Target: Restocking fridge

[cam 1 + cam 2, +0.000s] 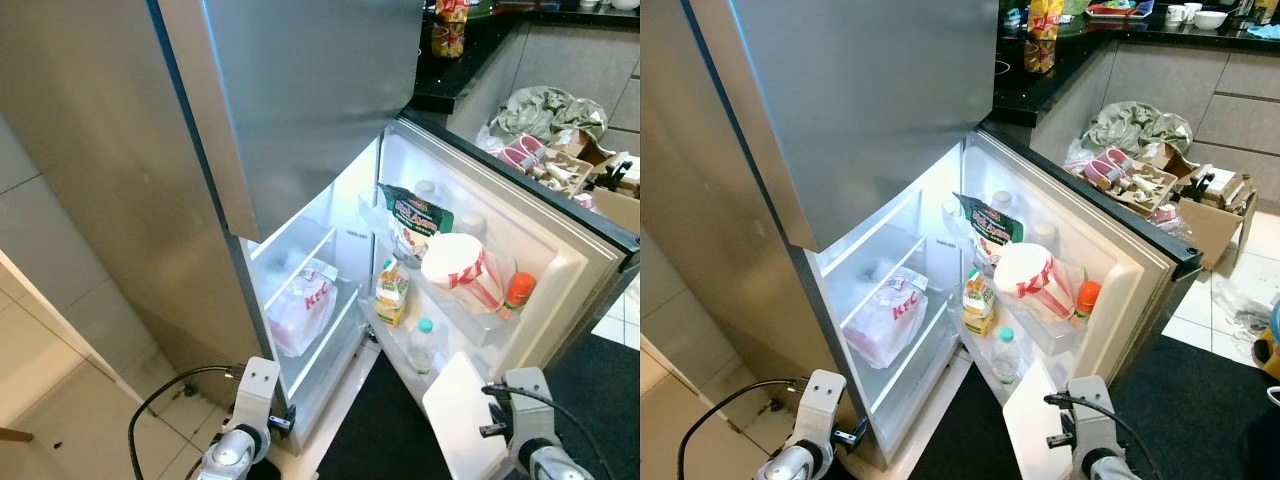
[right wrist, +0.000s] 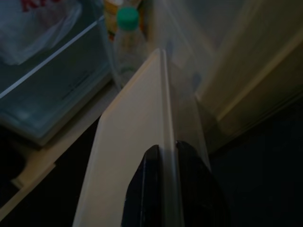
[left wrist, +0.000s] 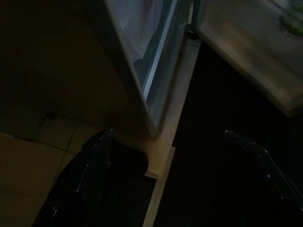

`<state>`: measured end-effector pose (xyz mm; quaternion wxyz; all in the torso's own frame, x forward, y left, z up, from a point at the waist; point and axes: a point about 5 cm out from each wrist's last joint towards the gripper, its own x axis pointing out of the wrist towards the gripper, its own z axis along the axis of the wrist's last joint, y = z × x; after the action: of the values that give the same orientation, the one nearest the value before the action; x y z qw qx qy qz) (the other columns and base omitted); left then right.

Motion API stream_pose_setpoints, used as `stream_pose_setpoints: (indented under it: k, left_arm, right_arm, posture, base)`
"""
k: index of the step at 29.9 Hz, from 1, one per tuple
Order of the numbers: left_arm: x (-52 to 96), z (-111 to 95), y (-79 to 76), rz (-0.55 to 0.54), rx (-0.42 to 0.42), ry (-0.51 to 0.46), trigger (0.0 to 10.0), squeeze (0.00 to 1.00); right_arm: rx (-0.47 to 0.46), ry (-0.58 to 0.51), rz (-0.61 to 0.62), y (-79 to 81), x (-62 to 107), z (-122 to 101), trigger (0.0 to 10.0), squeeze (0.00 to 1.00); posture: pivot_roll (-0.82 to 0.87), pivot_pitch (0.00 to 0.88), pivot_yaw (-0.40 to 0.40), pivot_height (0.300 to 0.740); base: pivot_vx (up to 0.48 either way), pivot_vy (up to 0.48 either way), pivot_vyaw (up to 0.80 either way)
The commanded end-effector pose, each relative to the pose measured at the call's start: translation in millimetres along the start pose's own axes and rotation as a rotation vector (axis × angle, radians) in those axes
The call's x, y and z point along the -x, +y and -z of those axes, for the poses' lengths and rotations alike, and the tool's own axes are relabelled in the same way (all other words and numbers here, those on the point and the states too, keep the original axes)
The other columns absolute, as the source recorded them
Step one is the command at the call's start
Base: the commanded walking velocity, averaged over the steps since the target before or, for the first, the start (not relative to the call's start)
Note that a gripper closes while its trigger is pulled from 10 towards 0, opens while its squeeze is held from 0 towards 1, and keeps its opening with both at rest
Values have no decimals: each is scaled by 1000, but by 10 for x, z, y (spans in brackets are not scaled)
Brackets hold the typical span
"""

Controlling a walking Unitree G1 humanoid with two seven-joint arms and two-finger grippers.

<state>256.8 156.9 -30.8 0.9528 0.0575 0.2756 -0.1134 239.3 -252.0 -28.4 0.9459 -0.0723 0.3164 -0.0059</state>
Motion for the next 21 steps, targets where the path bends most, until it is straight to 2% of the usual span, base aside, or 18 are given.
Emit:
stream_pose_setpoints:
  k: [1,2,4,5,7,8,10,11,14,16,17,19,21]
  left_arm:
    - [15,33,14,-7,6,11,10000,0]
    - [15,33,14,-7,6,11,10000,0]
    - [15,26,34,-9,3,10,10000,0]
    - [15,26,34,-9,3,10,10000,0]
    - [11,10,56,-14,5,6,10000,0]
    - [9,4,62,-16,6,5,10000,0]
    - [7,-3,73,-20,6,6,10000,0]
    - [7,-2,81,-23,7,8,10000,0]
    - [8,0,84,-24,7,8,10000,0]
    - [10,6,78,-23,7,8,10000,0]
    - [12,14,70,-22,9,9,10000,0]
    - [13,18,67,-22,9,9,10000,0]
    - [17,31,55,-17,8,10,10000,0]
  right_arm:
    - [-29,-26,99,-212,34,-36,10000,0]
    - [-29,-26,99,-212,34,-36,10000,0]
    - [-64,-37,190,-417,84,-50,10000,0]
    - [-64,-37,190,-417,84,-50,10000,0]
    - [-112,-40,327,-682,169,-44,10000,0]
    - [-124,-39,367,-758,198,-39,10000,0]
    - [-115,-28,452,-908,269,-14,10000,0]
    - [-117,-9,536,-1055,356,37,10000,0]
    - [-143,5,589,-1142,419,90,10000,0]
    - [-174,15,579,-1125,435,153,10000,0]
    - [-183,21,511,-1002,392,201,10000,0]
    - [-185,22,487,-956,375,213,10000,0]
    - [-189,27,418,-793,322,252,10000,0]
  posture:
    - [-59,26,29,740]
    - [-59,26,29,740]
    - [-59,26,29,740]
    - [-59,26,29,740]
    - [-59,26,29,740]
    - [-59,26,29,740]
    - [-59,26,29,740]
    - [-65,34,40,740]
    - [-65,34,40,740]
    - [-72,36,41,740]
    - [-72,36,41,740]
    - [-72,36,41,740]
    - [-72,36,41,740]
  base:
    - [0,0,0]
    - [0,0,0]
    - [0,0,0]
    - [0,0,0]
    - [0,0,0]
    - [0,0,0]
    - [0,0,0]
    - [0,0,0]
    - [0,0,0]
    - [0,0,0]
    - [0,0,0]
    - [0,0,0]
    - [0,0,0]
